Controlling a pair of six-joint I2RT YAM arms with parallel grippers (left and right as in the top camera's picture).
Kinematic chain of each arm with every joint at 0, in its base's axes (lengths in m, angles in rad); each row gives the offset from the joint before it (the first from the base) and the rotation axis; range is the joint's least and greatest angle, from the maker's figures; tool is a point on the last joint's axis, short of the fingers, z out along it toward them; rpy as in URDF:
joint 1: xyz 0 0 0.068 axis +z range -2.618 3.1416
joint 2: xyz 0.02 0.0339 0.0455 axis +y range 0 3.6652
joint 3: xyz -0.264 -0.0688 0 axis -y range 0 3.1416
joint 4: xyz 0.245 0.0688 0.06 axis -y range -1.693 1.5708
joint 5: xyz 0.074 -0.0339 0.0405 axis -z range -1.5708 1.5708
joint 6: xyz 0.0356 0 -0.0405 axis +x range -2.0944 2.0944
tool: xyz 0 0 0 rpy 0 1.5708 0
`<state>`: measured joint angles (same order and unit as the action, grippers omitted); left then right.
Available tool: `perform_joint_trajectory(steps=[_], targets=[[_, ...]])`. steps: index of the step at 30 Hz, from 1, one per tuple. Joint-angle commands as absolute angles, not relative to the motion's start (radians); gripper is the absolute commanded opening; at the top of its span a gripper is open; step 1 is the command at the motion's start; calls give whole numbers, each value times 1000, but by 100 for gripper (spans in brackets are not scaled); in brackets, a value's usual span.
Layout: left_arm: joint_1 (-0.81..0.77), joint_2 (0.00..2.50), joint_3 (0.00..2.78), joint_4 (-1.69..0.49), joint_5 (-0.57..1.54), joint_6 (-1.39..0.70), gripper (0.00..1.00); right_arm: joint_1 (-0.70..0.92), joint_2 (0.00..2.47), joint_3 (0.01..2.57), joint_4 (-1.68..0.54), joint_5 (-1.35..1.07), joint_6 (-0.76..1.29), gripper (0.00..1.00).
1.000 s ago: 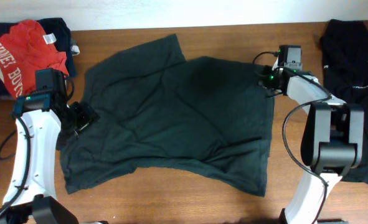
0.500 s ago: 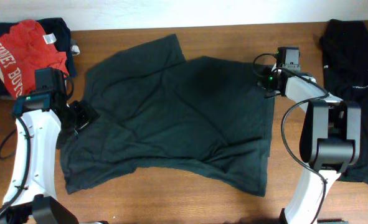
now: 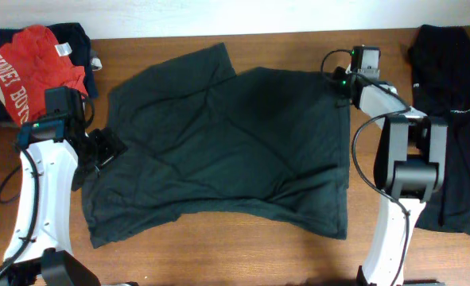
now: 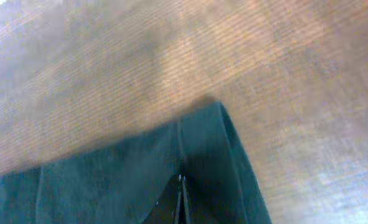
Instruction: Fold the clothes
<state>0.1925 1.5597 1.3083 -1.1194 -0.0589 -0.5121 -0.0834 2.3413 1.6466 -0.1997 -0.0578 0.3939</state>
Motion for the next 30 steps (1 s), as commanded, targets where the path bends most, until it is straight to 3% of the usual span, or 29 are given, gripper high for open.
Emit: perform_joint_trajectory(steps=[1, 16, 22, 25, 30], targets=[[189, 1550, 1309, -1137, -50, -500, 96, -80, 2524, 1711, -282, -60, 405, 4], [189, 1550, 1309, -1131, 7, -500, 96, -81, 2621, 1880, -361, -162, 427, 5], [189, 1550, 1309, -1019, 188, -454, 96, -86, 2621, 1996, -500, -190, 407, 10], [185, 1550, 1309, -990, 197, -438, 96, -93, 2621, 2133, -663, -189, 366, 27], [136, 1550, 1309, -880, 196, -385, 96, -114, 2615, 2411, -955, -141, 344, 37]])
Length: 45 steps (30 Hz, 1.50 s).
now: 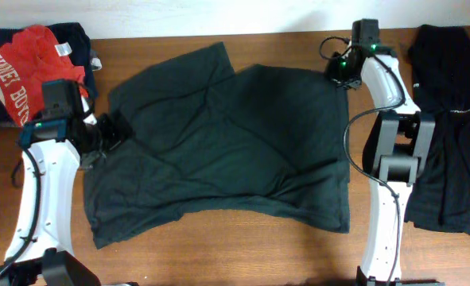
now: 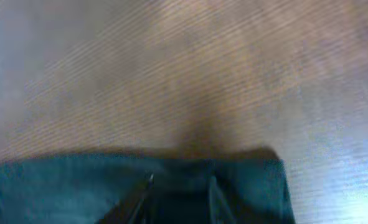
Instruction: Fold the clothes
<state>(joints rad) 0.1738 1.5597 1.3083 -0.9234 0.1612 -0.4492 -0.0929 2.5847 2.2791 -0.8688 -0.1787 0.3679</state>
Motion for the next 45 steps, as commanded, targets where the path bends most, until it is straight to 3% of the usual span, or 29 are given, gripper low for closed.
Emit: perform_joint_trajectory(steps=[1, 2, 3, 4, 11, 18, 22, 26, 34, 40, 45], targets=[[117, 1550, 1309, -848, 196, -368, 96, -120, 2613, 2471, -1012, -141, 344, 41], [97, 1550, 1309, -815, 197, -346, 96, -127, 2609, 2559, -1102, -146, 344, 50], [62, 1550, 1309, -764, 198, -318, 96, -134, 2609, 2674, -1218, -159, 331, 94], [41, 1551, 1309, -735, 199, -303, 96, -139, 2609, 2737, -1277, -184, 294, 99], [-88, 1590, 1309, -579, 194, -252, 96, -160, 2602, 3149, -1690, -252, 212, 99], [-113, 1647, 1309, -519, 195, -252, 96, -148, 2417, 3106, -1699, -418, 137, 99], [-113, 1653, 1309, -540, 185, -251, 96, -106, 2288, 3036, -1699, -356, 159, 99], [-113, 1653, 1309, -550, 125, -251, 96, -35, 2047, 2759, -1699, -97, 213, 99], [-113, 1653, 1309, -485, 108, -252, 96, 14, 1633, 2053, -1699, 6, 299, 99], [-113, 1653, 1309, -445, 108, -252, 96, -7, 1522, 1607, -1606, -20, 530, 99], [-112, 1654, 1309, -437, 107, -252, 96, -7, 1523, 1285, -1456, -200, 537, 99]])
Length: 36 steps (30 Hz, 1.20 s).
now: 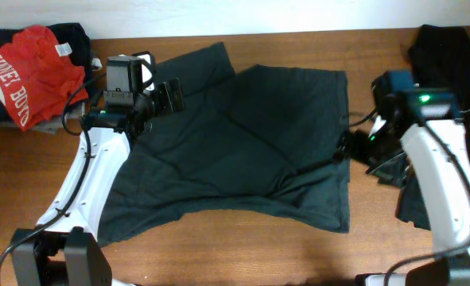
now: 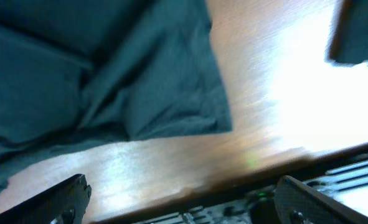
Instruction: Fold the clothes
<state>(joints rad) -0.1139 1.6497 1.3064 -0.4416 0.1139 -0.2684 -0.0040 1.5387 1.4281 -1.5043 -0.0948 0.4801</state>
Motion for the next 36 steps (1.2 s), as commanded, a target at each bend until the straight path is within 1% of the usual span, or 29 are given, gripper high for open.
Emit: perform_joint_trajectory(steps=[1, 7, 16, 19, 24, 28, 29, 33, 36], targets=[[-113, 1654, 1309, -438, 107, -252, 96, -7, 1523, 1236, -1435, -203, 543, 99], [-112, 1655, 1309, -437, 107, -252, 96, -7, 1523, 1067, -1362, -210, 559, 99], [-112, 1655, 1309, -438, 107, -252, 97, -7, 1523, 871, -1276, -213, 656, 99], [-113, 1655, 1309, -438, 107, -252, 97, -8, 1523, 818, -1209, -210, 699, 100], [-113, 1655, 1309, -439, 107, -252, 97, -8, 1523, 788, -1147, -187, 742, 97], [-112, 1655, 1309, -439, 107, -252, 97, -8, 1523, 788, -1105, -107, 742, 91], [-113, 1655, 1309, -440, 107, -252, 97, -9, 1523, 788, -1087, -95, 743, 86], [-113, 1655, 1309, -448, 107, -252, 97, -9, 1523, 778, -1053, -79, 745, 76], [-112, 1655, 1309, -450, 107, -252, 97, -9, 1523, 751, -1048, -46, 773, 76]])
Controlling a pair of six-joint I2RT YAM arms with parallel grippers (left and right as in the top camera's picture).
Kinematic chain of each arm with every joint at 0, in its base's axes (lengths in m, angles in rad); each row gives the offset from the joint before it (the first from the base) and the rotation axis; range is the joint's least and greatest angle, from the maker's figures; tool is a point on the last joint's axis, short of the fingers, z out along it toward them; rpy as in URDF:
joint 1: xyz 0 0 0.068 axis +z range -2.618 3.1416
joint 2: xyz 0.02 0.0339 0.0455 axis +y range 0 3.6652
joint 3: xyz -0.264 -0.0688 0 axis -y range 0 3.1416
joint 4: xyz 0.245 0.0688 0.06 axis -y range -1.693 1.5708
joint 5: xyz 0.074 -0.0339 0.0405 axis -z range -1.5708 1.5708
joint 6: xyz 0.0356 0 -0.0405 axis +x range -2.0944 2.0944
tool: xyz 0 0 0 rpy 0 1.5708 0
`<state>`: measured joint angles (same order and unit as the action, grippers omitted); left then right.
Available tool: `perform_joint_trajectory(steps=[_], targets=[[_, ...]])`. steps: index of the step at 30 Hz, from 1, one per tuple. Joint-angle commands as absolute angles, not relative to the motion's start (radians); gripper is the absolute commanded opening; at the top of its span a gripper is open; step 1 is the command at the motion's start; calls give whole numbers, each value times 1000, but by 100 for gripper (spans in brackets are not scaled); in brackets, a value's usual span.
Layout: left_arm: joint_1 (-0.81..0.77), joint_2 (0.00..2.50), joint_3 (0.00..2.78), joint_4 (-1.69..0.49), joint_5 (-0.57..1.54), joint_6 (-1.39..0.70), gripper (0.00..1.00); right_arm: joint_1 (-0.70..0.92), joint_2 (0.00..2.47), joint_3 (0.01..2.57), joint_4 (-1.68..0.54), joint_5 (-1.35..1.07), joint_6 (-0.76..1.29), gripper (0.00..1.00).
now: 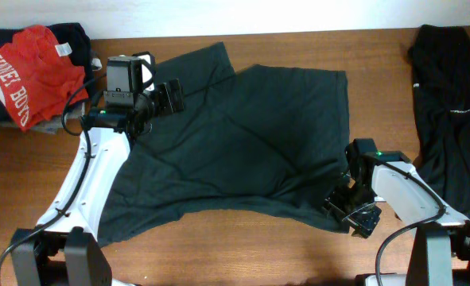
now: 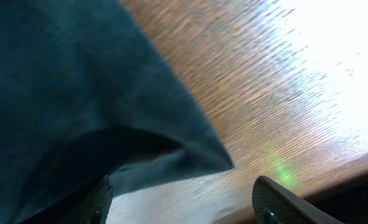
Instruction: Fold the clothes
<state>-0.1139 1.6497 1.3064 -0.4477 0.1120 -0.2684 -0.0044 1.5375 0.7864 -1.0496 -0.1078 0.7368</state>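
Observation:
A dark green garment lies spread across the wooden table, with creases near its front hem. In the overhead view my left gripper rests over the garment's upper left part; its jaws are too small to read. My right gripper is at the garment's front right corner. In the right wrist view that corner lies just ahead of my open right gripper. The fingers stand wide apart with only bare wood between them.
A red shirt sits on a pile of dark clothes at the back left. A black garment lies along the right side. The table's front edge runs close behind the right gripper.
My right gripper moved from beside the middle of the garment's right edge toward the front, to its front right corner, still open. The left arm and the garment have not moved.
My right gripper was first at the garment's back right corner and my left at its left edge. That corner then lay drawn out squarer. Later the left gripper was over the upper left part and the right stood open by the right edge, now at the front corner.

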Motion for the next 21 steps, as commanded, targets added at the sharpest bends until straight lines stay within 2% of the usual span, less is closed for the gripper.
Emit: perform_joint_trajectory(steps=[1, 6, 9, 12, 17, 19, 20, 21], targets=[[-112, 1655, 1309, -449, 107, -252, 97, -9, 1523, 739, -1039, -47, 773, 76], [-113, 1657, 1309, -449, 107, -252, 97, -9, 1523, 676, -968, -47, 772, 76], [-113, 1657, 1309, -449, 107, -252, 97, -9, 1523, 663, -948, -56, 772, 71], [-113, 1657, 1309, -449, 107, -252, 97, -9, 1523, 663, -948, -56, 772, 61], [-113, 1657, 1309, -449, 107, -252, 97, -9, 1523, 664, -937, -55, 778, 35], [-113, 1657, 1309, -449, 107, -252, 97, -9, 1523, 664, -937, -55, 780, 33], [-113, 1657, 1309, -449, 107, -252, 97, -9, 1523, 664, -937, -55, 781, 29], [-113, 1657, 1309, -449, 107, -252, 97, -9, 1523, 665, -937, -55, 788, 18]])
